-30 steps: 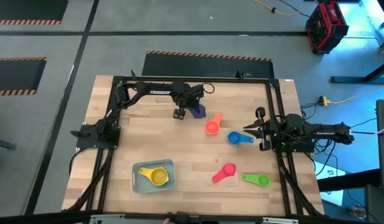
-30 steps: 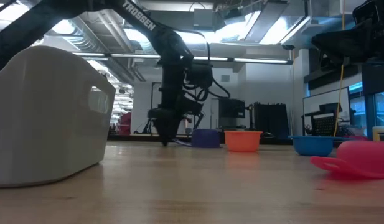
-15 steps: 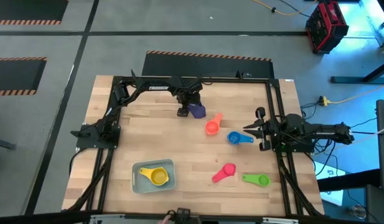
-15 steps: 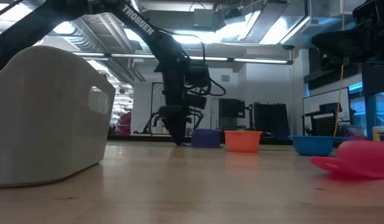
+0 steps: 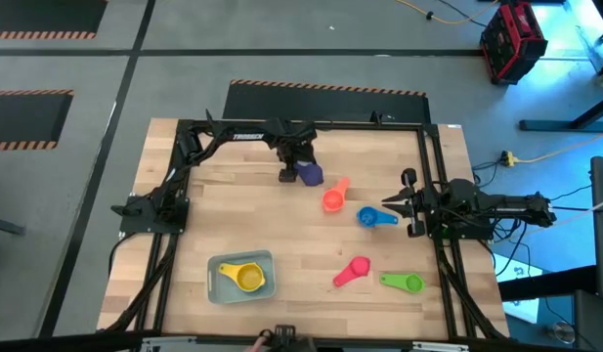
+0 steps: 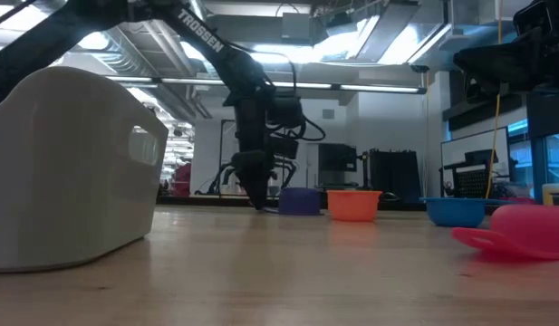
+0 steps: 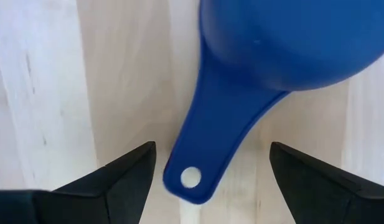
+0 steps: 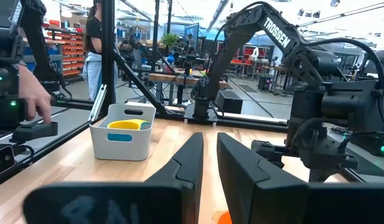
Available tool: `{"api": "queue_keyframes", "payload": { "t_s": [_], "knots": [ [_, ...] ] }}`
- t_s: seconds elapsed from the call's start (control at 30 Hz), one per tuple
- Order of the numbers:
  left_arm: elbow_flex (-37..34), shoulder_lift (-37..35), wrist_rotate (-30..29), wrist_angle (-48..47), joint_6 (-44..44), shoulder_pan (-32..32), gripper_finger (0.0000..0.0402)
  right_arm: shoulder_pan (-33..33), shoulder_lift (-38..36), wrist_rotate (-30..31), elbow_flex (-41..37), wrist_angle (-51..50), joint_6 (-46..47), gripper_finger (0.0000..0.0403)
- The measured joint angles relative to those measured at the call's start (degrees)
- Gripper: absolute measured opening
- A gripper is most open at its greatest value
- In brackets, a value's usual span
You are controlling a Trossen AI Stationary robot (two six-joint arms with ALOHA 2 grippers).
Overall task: Nest measuring cups in basket
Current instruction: Stack the violet measuring cup on top of the yellow measuring cup in the gray bin
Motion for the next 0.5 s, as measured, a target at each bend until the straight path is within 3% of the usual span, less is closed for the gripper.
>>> {"api": "queue_keyframes", "payload": {
  "t_s": [0.5],
  "knots": [
    [0.0, 0.0, 1.8, -0.4, -2.7, 1.3, 0.0266, 0.0, 0.0, 0.0, 0.0, 0.0, 0.0, 0.0053]
  ]
}}
